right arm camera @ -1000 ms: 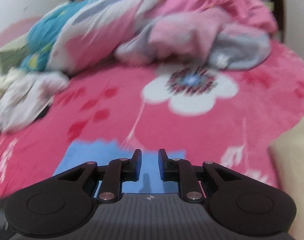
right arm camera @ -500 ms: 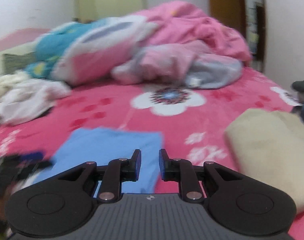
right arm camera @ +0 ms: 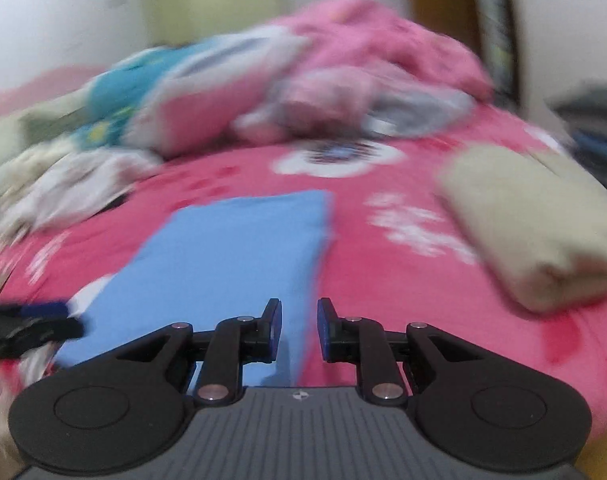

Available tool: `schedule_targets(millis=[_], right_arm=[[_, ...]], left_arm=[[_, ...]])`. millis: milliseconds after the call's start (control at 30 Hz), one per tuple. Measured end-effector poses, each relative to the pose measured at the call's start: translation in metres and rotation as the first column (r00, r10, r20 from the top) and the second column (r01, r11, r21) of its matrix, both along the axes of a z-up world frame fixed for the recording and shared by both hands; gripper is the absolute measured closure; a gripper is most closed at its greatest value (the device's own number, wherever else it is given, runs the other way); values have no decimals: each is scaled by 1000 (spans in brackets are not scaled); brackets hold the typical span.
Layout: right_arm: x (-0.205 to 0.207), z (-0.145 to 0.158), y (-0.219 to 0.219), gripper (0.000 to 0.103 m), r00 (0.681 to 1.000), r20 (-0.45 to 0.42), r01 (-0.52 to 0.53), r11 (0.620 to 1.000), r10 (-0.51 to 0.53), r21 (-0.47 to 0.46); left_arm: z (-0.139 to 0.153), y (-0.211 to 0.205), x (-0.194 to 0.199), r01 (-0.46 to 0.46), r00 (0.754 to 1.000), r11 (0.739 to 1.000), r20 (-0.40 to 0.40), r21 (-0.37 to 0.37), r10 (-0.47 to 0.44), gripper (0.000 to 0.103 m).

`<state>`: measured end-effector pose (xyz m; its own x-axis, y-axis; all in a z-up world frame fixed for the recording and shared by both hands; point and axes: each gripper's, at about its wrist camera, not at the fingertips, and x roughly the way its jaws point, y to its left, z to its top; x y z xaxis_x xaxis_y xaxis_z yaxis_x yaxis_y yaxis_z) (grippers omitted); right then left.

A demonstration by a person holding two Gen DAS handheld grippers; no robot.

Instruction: Fold clothes

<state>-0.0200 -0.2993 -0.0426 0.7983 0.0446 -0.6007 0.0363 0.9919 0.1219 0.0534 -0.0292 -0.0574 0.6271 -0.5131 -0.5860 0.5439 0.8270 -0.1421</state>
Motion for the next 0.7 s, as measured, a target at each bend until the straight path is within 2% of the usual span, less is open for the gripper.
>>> schedule_targets(millis=[67, 133, 200, 300, 433, 700], right_arm=[[-6, -2, 12, 84, 999, 20, -48, 999, 48, -3], [-13, -5, 15, 85, 997, 39, -66, 998, 65, 20], [-21, -3, -1, 84, 999, 42, 1, 995, -5, 98], [-29, 7, -9, 83, 994, 71, 70, 992, -78, 108], [-40, 18, 1, 83, 985, 169, 13, 992, -33, 122], [-26, 7, 17, 83, 988, 146, -70, 992, 54, 109]], left_arm=[[-5, -3, -8, -12, 999, 999, 34, 46, 11, 32], [-2, -1, -11, -24, 999, 999, 24, 49, 23, 31], [0, 2, -10, -42, 999, 998, 0, 44, 42, 31], [4, 3, -10, -74, 997, 997, -20, 36, 75, 32], [10, -8, -12, -105, 994, 992, -32, 63, 107, 31], [10, -26, -7, -154, 986, 979, -43, 133, 161, 30]])
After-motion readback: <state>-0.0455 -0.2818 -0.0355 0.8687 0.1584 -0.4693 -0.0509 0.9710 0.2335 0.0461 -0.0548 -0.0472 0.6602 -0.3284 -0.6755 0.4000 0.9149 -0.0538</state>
